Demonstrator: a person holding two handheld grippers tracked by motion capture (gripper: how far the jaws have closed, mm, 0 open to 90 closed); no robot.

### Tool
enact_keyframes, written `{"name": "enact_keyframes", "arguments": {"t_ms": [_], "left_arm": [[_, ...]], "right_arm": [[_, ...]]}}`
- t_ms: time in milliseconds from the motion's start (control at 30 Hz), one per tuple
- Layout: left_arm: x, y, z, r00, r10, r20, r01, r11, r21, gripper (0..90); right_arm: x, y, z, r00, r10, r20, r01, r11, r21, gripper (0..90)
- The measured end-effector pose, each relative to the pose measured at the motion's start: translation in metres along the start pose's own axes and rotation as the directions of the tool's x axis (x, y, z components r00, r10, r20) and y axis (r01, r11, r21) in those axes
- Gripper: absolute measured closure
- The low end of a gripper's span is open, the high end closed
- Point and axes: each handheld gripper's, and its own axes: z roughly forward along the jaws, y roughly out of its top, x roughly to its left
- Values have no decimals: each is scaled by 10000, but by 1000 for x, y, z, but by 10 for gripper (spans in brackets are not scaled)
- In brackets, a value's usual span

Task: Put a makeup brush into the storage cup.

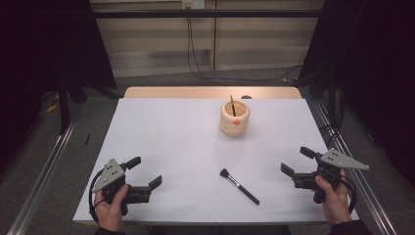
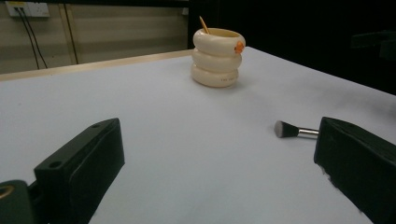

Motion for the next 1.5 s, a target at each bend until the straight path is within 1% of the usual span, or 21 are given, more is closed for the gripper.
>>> {"name": "enact_keyframes", "arguments": {"t_ms": [67,100,167,200,233,267,333,367,500,567,733,767,967,1100,1167,1233,1333,1367,1400,1433,1500], "left_arm": [[-2,1,0,9999,1,-141,-2,10000,-38,17],[-2,0,0,9999,46,-91,-46,10000,28,16],[-2,0,-1,10000,-30,-21,30,10000,30,16],[-3,0,-1,10000,-27,-69,27,10000,19,16],[-2,0,-2,10000,13,0,-13,10000,-31,16],[-3,0,-2,9999,-11,-130,11,10000,-21,16],[-3,0,-2,10000,9,-76,-9,10000,-2,16],[-3,0,-2,10000,2,-69,-2,10000,1,16],[-3,0,-1,10000,25,-29,-24,10000,22,16],[-4,0,-1,10000,48,-56,-48,10000,23,16],[-2,0,-1,10000,24,12,-24,10000,-25,16],[-2,0,-1,10000,-27,-85,27,10000,-36,16],[-1,0,-2,10000,6,-86,-6,10000,-22,16],[-2,1,-1,9999,53,-106,-53,10000,13,17],[-1,1,-1,9998,187,-56,-186,9998,106,17],[-1,0,-1,9999,117,-69,-117,9999,57,17],[-1,0,-1,9999,108,-88,-108,9999,41,17],[-1,0,-1,9999,92,-87,-91,10000,36,17],[-2,0,-1,9999,67,-96,-67,10000,46,17],[-1,0,-1,9999,70,-110,-70,10000,55,17],[-2,0,-1,9999,78,-106,-78,10000,43,17]], "right_arm": [[1,3,1,9999,-113,-83,113,9999,-19,13],[1,4,1,9998,-164,-107,164,9999,-47,13],[2,6,4,9992,-200,-337,199,9998,-35,13],[3,6,5,9987,-158,-485,159,9999,30,13],[5,7,7,9981,-124,-600,130,9999,111,13],[6,7,8,9969,-128,-772,137,9998,114,13],[9,9,12,9939,-229,-1079,246,9996,145,12],[11,10,14,9940,-292,-1053,310,9994,155,11],[19,16,25,9874,-529,-1488,589,9976,364,9],[22,18,30,9860,-523,-1582,584,9977,343,9],[29,24,39,9764,-537,-2094,705,9948,736,19],[30,25,40,9758,-593,-2106,770,9941,768,20],[36,27,50,9688,-714,-2375,1035,9866,1258,30],[44,30,60,9580,-948,-2705,1353,9815,1352,43],[48,31,65,9559,-1096,-2724,1538,9772,1466,54],[52,31,71,9497,-1138,-2919,1647,9739,1564,54],[57,31,75,9472,-1206,-2971,1780,9685,1742,72],[58,31,77,9481,-1188,-2950,1791,9660,1867,81],[58,31,79,9480,-1150,-2969,1799,9628,2017,86],[58,31,81,9459,-1062,-3067,1771,9608,2135,88],[58,31,84,9471,-967,-3059,1738,9562,2357,116]]}}
